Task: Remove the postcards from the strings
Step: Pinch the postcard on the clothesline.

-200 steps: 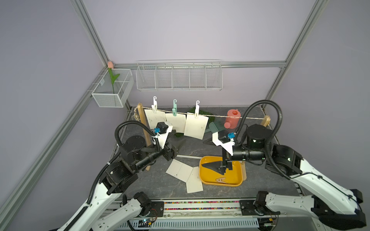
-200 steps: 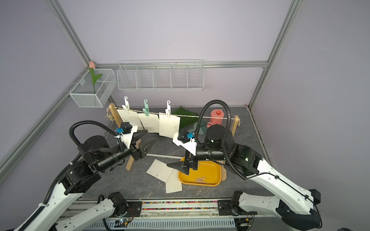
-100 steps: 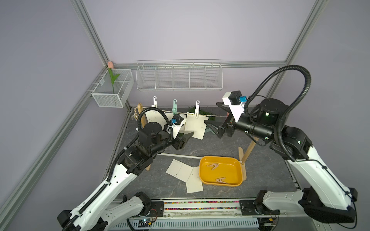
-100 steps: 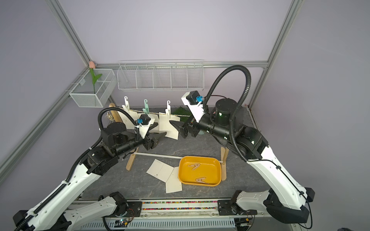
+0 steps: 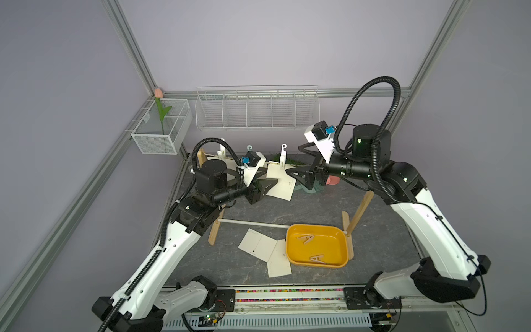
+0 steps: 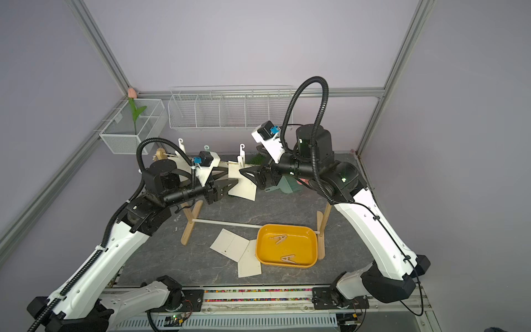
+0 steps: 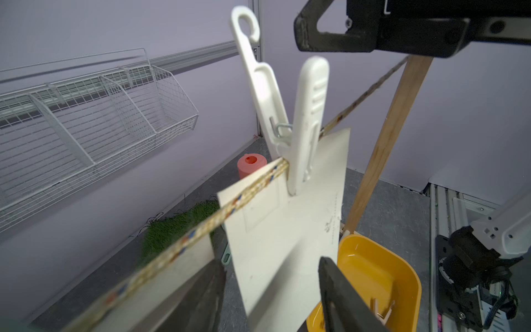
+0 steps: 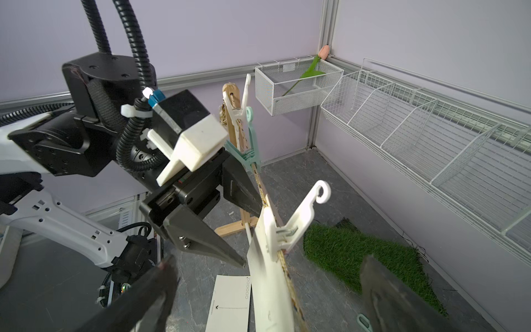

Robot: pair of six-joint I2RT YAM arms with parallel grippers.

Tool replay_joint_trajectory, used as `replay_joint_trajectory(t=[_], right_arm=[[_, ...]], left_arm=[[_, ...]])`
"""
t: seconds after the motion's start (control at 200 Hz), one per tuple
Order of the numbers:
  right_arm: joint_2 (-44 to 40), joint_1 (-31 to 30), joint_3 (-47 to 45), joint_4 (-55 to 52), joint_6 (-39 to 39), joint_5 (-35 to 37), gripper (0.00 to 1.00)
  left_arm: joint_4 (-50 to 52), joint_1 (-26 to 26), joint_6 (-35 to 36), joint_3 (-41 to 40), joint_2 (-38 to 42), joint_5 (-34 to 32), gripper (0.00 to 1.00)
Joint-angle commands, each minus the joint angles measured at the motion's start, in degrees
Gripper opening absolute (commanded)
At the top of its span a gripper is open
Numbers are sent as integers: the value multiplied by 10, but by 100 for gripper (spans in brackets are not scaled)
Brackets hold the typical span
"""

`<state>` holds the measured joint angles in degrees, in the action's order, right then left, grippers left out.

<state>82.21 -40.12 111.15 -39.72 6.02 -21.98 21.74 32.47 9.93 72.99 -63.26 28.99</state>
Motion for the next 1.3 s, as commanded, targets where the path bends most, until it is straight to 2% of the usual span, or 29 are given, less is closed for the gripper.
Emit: replay_joint_trajectory(t=[0.0, 0.165, 0.45, 0.615, 0.78, 0.955, 1.19, 1.295], right_arm=[[11, 17, 15, 8, -3, -41, 98], [47, 28, 48, -2, -12, -80, 100], [103, 28, 107, -35, 3, -138, 90], [131, 28, 140, -55, 13, -155, 85], [153, 27, 162, -65, 22, -173, 71], [161, 23, 165, -66, 36, -181, 65], [163, 19, 165, -63, 43, -189, 46], [159, 18, 165, -58, 43, -189, 42]], left_arm=[[13, -3, 6, 19, -11, 52, 47], [11, -3, 1, 15, -8, 49, 32], [4, -4, -4, 2, -3, 41, 15], [1, -4, -7, -2, -3, 40, 9], [-3, -4, -13, -1, -6, 37, 4], [-4, -4, -18, 2, -6, 34, 0], [-5, -6, -30, 6, -8, 31, 0], [-3, -6, -41, 10, -10, 33, 0]])
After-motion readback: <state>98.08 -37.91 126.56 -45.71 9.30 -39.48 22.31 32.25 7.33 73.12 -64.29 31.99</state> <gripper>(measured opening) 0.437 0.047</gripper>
